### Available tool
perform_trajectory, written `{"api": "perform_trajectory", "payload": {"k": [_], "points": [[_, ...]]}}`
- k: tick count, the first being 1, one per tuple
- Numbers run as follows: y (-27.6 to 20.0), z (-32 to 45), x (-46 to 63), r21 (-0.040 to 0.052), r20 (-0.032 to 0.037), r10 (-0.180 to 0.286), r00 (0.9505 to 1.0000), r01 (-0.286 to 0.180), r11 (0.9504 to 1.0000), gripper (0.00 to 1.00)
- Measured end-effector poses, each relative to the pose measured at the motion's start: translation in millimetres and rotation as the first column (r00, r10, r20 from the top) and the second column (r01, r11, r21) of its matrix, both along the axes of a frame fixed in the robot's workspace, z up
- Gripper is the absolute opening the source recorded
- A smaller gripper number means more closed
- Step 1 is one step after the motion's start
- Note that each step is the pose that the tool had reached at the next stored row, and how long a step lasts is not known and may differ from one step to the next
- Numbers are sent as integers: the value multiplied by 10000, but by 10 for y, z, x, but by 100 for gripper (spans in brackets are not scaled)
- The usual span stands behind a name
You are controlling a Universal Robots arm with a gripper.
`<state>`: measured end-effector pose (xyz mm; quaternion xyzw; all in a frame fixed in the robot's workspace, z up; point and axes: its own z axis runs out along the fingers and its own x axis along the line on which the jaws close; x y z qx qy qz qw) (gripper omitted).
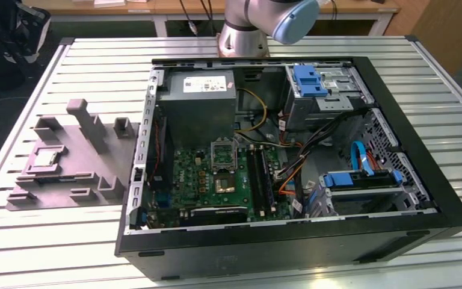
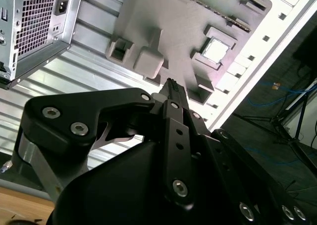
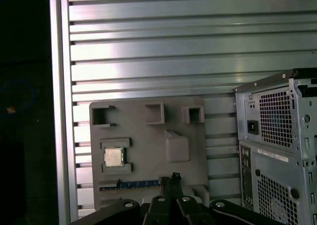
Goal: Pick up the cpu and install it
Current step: 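Reach for the cpu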
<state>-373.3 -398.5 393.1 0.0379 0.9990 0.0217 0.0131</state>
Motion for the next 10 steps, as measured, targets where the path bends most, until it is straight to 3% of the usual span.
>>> {"api": "perform_trajectory", "payload": {"k": [10], "points": [[0,0,-81,0,-1,1,10000,-1,10000,11]]}}
